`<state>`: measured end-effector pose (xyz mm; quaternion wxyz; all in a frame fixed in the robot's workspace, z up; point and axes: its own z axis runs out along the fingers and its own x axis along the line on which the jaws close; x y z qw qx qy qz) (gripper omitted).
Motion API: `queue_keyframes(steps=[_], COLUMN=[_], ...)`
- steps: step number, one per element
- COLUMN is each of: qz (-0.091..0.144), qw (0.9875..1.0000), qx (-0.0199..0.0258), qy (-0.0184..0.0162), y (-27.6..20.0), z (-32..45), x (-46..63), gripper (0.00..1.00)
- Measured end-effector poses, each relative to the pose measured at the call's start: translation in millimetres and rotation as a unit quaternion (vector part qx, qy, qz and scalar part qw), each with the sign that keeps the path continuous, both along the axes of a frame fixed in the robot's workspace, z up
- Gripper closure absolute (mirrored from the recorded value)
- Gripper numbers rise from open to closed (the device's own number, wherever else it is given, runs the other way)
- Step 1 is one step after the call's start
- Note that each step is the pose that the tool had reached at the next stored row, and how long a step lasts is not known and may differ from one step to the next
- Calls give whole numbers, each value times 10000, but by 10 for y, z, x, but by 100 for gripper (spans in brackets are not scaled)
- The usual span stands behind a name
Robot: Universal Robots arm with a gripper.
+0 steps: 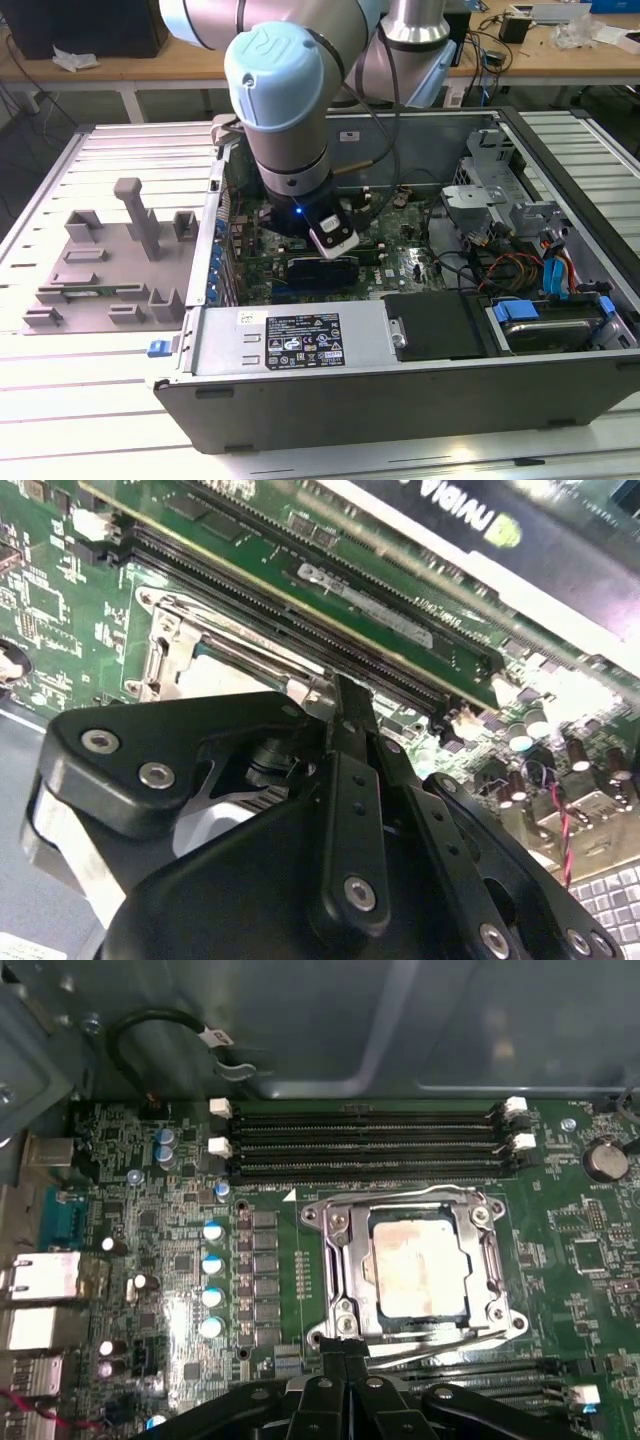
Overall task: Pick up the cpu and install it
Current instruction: 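Install the second cpu locking lever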
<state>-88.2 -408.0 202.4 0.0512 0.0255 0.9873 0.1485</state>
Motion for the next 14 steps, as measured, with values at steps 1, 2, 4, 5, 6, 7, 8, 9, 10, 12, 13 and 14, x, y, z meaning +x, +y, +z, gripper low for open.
queue_keyframes(steps=[1, 2, 4, 5, 6, 7, 8, 9, 10, 12, 13, 14], qz=[-1, -1, -1, -1, -1, -1, -1, -3, -6, -12, -13, -16], qw=[10000, 10000, 10000, 10000, 10000, 10000, 9999, 9999, 9999, 9998, 9998, 9998], qx=[2, 11, 42, 59, 73, 88, 103, 129, 140, 162, 172, 188], qy=[-1, -4, -18, -26, -32, -37, -42, -53, -57, -63, -65, -69], y=[-4, -5, -5, -5, -5, -5, -5, -4, -5, -5, -5, -4], z=[0, 0, -5, -8, -11, -14, -18, -33, -43, -57, -62, -69], x=[-1, -3, -9, -14, -18, -21, -23, -28, -30, -33, -34, -37], gripper=[89, 89, 89, 89, 89, 89, 89, 89, 89, 89, 89, 89])
